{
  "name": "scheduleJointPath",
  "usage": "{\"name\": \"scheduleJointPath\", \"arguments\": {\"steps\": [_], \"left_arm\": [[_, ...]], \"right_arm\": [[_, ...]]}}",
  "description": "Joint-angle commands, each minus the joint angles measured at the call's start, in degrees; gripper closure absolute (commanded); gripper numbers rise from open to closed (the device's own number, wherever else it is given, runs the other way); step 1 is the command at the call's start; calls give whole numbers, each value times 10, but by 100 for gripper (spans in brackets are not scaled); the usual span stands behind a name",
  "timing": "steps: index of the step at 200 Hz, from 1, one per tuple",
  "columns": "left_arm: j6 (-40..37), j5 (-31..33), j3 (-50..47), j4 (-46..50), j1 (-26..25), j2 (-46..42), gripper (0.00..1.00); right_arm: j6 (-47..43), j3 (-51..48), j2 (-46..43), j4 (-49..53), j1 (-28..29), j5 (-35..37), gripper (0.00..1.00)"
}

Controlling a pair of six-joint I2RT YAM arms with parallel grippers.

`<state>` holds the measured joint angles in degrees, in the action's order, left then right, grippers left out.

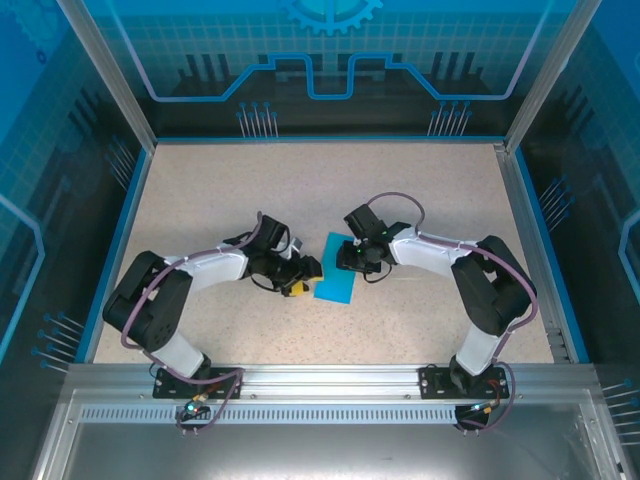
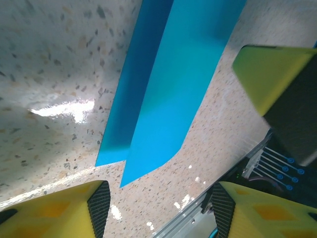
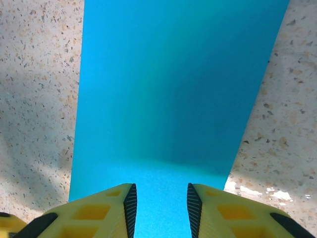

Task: Fold a paper plane with a square sheet of paper (pick it up from the middle)

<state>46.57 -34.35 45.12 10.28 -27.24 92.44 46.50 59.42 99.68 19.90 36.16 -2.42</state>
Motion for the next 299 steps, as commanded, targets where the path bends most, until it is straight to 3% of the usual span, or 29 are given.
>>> {"name": "scheduleJointPath", "arguments": {"steps": [1,79,211,270,299], "left_arm": [[-15,-5,21,18,-9,18,40],[-8,-38,30,-9,-24,32,50],[4,-61,56,-51,-33,42,56],[-2,-45,66,-60,-33,72,60],[-3,-25,62,-60,-33,75,68]], "right_arm": [[3,-9,-11,-14,-10,-20,65],[-3,-4,19,-24,-18,-44,67],[-3,-5,61,-16,-18,-66,75],[5,-22,8,-50,-28,-87,76],[0,-46,-47,-55,-39,-89,75]]}}
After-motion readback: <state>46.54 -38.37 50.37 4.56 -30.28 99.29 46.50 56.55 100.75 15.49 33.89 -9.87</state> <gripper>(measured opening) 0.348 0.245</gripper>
